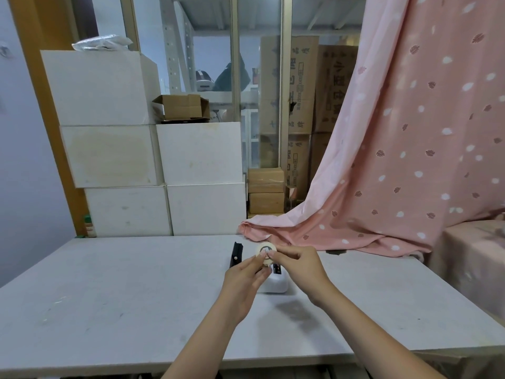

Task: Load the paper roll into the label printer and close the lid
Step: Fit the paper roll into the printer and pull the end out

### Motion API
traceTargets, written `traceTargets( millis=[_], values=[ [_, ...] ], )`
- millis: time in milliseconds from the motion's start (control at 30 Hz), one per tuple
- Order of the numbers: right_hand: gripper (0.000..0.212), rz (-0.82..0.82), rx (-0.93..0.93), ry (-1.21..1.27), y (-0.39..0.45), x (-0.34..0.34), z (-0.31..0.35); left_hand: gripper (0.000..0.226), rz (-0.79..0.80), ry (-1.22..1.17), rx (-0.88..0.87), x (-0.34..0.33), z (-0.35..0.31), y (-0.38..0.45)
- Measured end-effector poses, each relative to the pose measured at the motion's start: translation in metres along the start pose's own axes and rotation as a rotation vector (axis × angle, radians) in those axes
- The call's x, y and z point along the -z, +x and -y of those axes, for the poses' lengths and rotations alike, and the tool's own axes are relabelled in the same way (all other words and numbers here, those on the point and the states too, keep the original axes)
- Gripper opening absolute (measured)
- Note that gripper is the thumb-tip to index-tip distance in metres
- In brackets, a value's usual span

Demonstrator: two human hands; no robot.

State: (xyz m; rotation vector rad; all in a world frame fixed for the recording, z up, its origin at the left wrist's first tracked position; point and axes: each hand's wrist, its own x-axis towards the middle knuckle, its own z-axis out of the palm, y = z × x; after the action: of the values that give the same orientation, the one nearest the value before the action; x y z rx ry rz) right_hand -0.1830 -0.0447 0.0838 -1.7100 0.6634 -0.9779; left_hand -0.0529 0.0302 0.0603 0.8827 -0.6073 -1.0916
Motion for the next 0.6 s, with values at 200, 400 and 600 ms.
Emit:
traceTargets(
  millis=[200, 400, 600],
  values=[
    [0.031, 0.004, 0.003, -0.186, 0.025, 0.009, -0.013, 0.023, -0.245, 0.577, -0.125, 0.022, 0.023, -0.003],
    [0.027, 0.063, -0.046, -0.420, 0.053, 0.004, -0.022, 0.045, -0.243, 1.334, -0.268, 0.061, 0.042, 0.011],
    [0.015, 0.175, 0.011, -0.642, 0.072, -0.009, -0.027, 0.051, -0.181, 1.496, -0.254, 0.063, 0.043, 0.029]
  ],
)
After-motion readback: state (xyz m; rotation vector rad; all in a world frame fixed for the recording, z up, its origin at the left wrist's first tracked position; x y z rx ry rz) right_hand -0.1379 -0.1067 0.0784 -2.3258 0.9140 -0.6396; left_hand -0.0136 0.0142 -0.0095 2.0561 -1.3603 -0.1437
